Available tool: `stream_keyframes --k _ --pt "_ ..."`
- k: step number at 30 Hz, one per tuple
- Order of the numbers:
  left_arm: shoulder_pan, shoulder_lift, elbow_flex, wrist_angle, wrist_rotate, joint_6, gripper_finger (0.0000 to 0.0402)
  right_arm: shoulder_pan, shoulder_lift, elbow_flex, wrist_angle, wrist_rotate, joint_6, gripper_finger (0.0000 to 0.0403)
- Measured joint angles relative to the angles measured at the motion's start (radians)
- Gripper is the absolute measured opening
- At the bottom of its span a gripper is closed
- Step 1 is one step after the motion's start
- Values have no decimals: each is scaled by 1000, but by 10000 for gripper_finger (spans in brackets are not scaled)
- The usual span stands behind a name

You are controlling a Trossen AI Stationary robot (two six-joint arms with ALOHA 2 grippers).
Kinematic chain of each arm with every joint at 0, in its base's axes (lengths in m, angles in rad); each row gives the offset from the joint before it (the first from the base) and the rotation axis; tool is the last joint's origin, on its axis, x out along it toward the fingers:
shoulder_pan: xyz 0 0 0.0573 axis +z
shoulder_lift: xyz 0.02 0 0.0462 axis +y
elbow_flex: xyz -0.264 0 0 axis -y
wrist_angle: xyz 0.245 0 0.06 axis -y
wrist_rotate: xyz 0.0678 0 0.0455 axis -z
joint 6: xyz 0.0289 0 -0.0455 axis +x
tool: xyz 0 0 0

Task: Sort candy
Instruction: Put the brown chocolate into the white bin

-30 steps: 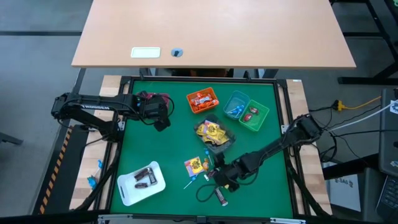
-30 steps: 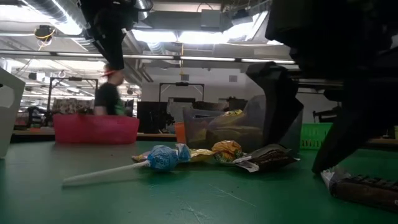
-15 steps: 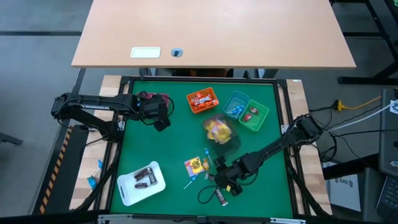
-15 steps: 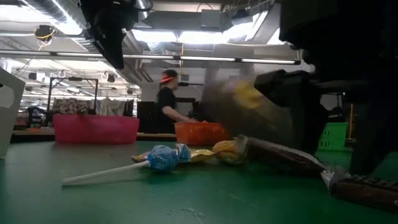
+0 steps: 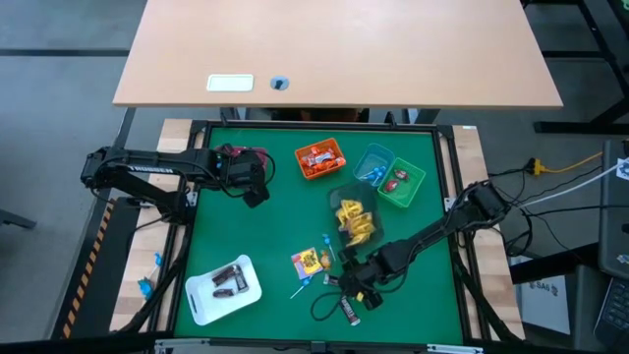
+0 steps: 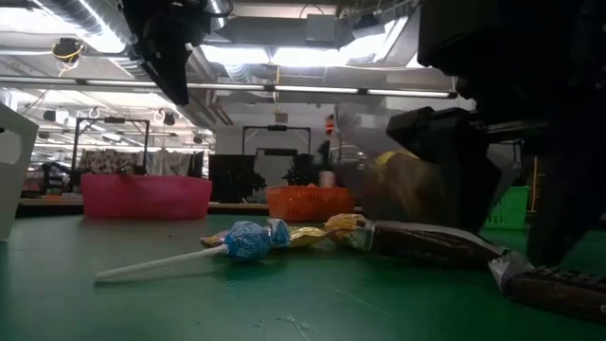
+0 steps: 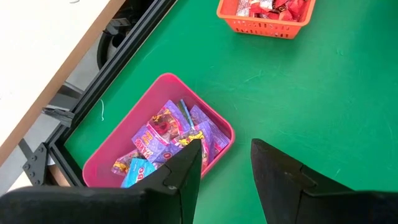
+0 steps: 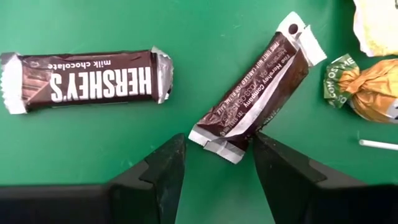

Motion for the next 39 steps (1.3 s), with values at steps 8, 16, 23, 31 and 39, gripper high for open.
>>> stream_keyframes --k 8,16,23,31,39 --pt "0 0 0 0 0 0 128 -1 2 113 -147 94 -6 190" --pt "0 0 0 0 0 0 128 -1 2 157 -195 73 -3 191" --pt "0 0 0 0 0 0 128 0 2 157 -178 27 65 191" --pt "0 0 0 0 0 0 128 0 48 157 -151 9 109 191" --pt "-1 0 0 7 0 0 128 -10 73 157 -127 -9 109 191"
